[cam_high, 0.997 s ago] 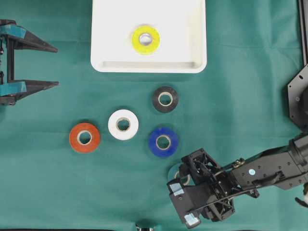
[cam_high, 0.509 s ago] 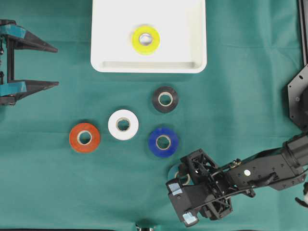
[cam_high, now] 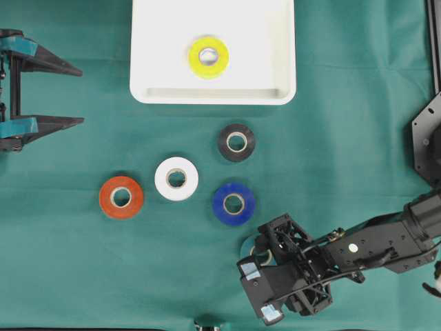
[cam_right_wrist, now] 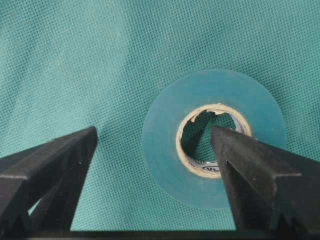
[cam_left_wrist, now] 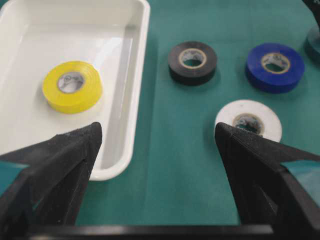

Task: Pick up the tape from a random location and place it into the white case.
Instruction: 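Lower the right gripper and close it on the teal tape rim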

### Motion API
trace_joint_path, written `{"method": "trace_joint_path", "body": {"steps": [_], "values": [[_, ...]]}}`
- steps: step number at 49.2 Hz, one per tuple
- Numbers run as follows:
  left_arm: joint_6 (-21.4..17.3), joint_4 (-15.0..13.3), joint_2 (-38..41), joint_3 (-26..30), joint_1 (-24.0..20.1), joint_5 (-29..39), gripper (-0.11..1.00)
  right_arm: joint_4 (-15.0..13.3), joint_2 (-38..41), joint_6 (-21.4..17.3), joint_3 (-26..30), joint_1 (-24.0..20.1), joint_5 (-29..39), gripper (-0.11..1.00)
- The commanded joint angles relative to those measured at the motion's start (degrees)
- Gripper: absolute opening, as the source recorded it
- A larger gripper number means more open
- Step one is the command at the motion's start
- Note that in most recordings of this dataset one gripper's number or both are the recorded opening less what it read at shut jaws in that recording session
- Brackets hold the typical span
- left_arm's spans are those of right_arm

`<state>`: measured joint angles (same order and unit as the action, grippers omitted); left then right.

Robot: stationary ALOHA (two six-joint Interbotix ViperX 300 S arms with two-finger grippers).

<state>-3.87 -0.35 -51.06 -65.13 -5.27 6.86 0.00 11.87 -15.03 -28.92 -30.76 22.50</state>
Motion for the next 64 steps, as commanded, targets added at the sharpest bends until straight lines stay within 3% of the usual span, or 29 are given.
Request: {"method": "trace_joint_path", "body": {"steps": [1,13,15,64], "values": [[0.00,-0.09,0.26,0.53,-0.26,-0.53,0.99,-0.09,-0.79,-0.18,1.41,-0.44,-0.09,0.87],[0.09,-0.18,0.26,0.53,-0.18,-0.53,0.99,-0.09,-0.79,-0.09,1.85,-0.26,0.09,0.32],[0.09,-0.18,0.26,0.53,-0.26,-0.53,0.99,-0.09,-0.79,-0.09,1.76,-0.26,0.09,0.28],[0.09,-0.09,0.26,0.53,-0.18,-0.53,0.99,-0.26,-1.23,0.09,1.85,-0.26,1.23,0.28]]}}
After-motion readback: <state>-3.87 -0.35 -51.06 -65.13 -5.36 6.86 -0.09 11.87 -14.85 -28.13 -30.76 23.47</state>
